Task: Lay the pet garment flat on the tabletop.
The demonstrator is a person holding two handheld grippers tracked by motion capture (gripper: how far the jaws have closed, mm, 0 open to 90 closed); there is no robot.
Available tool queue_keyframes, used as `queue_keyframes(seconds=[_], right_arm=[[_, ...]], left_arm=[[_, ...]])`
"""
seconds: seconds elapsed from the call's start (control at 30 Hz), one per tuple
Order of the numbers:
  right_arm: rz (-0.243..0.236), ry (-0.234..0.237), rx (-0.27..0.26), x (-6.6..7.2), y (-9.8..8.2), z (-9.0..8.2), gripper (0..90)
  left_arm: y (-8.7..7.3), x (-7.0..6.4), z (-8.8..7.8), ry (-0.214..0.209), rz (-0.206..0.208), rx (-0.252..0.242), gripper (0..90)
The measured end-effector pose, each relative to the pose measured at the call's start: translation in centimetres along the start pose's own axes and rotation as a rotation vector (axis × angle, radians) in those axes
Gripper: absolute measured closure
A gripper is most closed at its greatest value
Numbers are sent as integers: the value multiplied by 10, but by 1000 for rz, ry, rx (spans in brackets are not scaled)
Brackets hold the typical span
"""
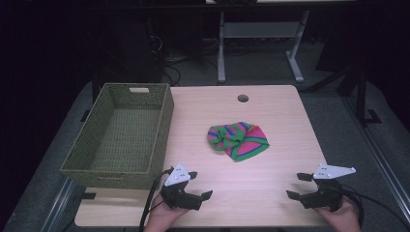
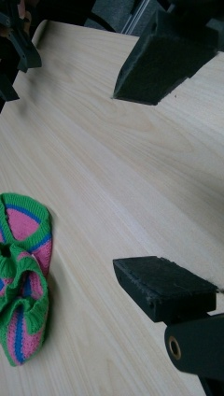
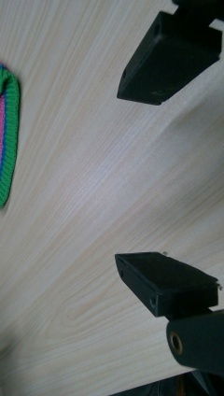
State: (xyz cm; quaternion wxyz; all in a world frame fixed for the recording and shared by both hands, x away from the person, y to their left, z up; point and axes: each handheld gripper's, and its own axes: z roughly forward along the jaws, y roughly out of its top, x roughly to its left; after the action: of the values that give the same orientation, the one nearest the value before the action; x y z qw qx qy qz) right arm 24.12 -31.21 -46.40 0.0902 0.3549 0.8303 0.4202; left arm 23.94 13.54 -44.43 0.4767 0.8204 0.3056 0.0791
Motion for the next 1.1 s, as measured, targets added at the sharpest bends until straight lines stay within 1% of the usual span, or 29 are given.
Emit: queue_keyframes(seconds=[0.07,0.23,0.3,0.4,0.53,0.63,0.7,0.73,0.8,0.87,1.0,1.03,1.1], right_arm=[[-2,4,-7,1,1,0,168],[-12,1,-6,3,1,-1,168],[-12,3,-7,3,1,-1,168],[-22,3,-13,4,4,-1,166],[-28,12,-16,5,8,1,160],[-23,16,-19,6,8,2,160],[-29,15,-21,7,9,2,160],[-22,17,-23,8,11,1,155],[-31,12,-32,9,12,1,155],[-34,16,-36,9,14,1,156],[-39,19,-31,10,18,4,156],[-48,20,-29,10,20,5,155],[-53,19,-20,12,22,6,156]], left_arm=[[0,0,1,2,4,6,153],[0,-1,2,-2,5,10,153],[0,-1,2,-5,14,10,152],[-1,-1,1,-3,18,9,153],[-1,-1,0,-2,10,1,153],[-1,-1,0,-1,16,3,153],[-1,-1,0,-3,18,2,153],[-1,-1,1,-4,19,3,153],[-1,-1,1,-6,21,4,153],[-1,-1,1,-6,22,5,153],[-1,-1,1,-6,19,5,153],[-1,-1,1,-7,16,2,153],[-1,0,1,-7,22,5,153]])
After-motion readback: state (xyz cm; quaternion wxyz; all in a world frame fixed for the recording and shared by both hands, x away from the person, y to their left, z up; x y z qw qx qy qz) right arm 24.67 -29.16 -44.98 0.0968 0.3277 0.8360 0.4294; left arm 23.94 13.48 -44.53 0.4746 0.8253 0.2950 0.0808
